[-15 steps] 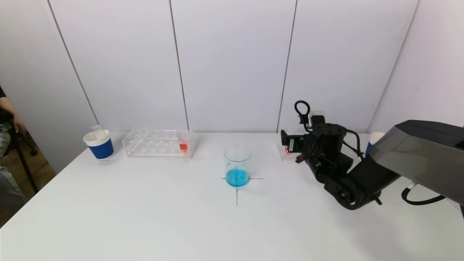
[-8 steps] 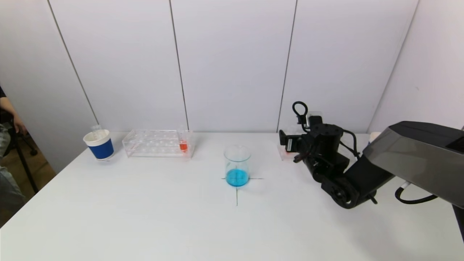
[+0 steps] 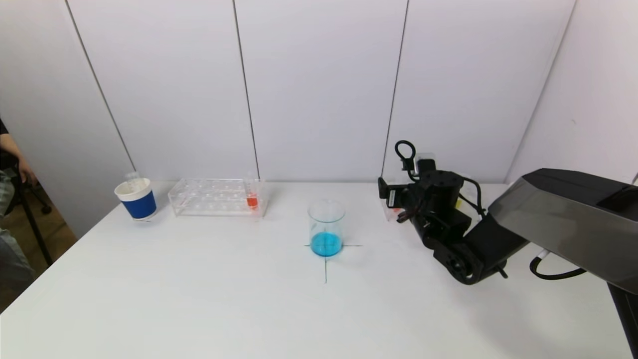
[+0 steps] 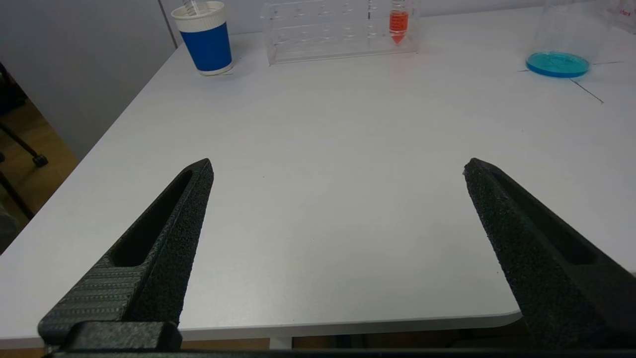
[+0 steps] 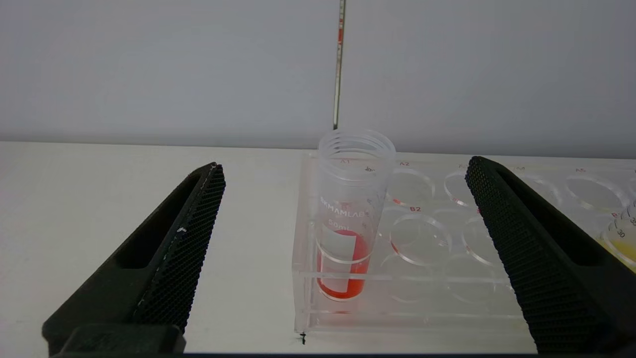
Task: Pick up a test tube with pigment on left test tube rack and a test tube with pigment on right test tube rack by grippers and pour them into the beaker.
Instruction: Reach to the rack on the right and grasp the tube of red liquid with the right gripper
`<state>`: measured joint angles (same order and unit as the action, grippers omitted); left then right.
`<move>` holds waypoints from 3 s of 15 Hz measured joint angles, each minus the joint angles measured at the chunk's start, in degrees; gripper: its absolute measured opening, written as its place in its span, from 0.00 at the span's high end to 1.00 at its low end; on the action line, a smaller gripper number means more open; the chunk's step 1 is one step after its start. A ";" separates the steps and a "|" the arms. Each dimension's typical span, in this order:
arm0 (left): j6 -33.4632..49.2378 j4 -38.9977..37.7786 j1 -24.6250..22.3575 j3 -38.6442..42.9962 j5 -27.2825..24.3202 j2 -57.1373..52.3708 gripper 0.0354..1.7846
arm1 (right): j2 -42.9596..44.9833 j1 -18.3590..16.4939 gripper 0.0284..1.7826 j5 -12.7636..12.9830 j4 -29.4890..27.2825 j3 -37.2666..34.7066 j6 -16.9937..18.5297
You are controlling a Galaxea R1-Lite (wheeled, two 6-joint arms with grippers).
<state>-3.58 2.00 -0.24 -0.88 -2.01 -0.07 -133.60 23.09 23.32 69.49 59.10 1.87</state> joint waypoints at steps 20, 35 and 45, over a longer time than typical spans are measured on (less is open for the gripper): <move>0.01 0.00 0.00 0.00 0.01 0.00 0.01 | -1.61 -0.52 0.01 0.29 -0.15 2.69 0.44; 0.00 0.01 -0.02 0.00 0.00 0.00 0.01 | -2.56 -0.71 0.01 1.48 -0.11 3.66 0.59; 0.01 0.00 0.00 0.00 0.00 0.00 0.01 | -2.65 -0.33 0.01 1.48 -0.09 3.66 0.56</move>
<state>-3.57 2.00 -0.24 -0.88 -2.01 -0.07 -136.24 22.76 24.80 69.40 62.76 2.43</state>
